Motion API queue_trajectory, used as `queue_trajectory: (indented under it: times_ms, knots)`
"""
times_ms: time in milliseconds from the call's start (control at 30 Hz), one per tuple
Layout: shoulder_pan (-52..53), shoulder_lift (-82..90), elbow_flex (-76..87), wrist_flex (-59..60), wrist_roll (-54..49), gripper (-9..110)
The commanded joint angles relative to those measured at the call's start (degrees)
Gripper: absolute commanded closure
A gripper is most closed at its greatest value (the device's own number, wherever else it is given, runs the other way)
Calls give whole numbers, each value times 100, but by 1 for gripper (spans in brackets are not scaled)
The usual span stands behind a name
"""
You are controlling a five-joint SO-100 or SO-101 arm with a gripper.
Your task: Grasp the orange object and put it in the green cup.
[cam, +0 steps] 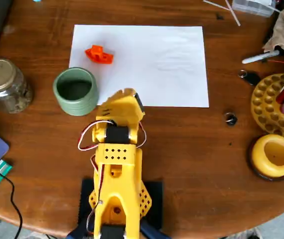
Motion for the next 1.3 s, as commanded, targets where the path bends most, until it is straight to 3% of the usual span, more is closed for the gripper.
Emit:
queue_trajectory:
  times_ms: [0, 133, 400, 1033, 1267]
  knots:
    - [-105, 26, 0, -747, 562, 102]
    - [-220, -316, 0, -1784, 888, 102]
    - [-650, -2839, -114, -4368, 1345, 102]
    - [-1143, -6996, -2118, -6029, 1538, 102]
    - [-1160, -8420, -2487, -7269, 1608, 102]
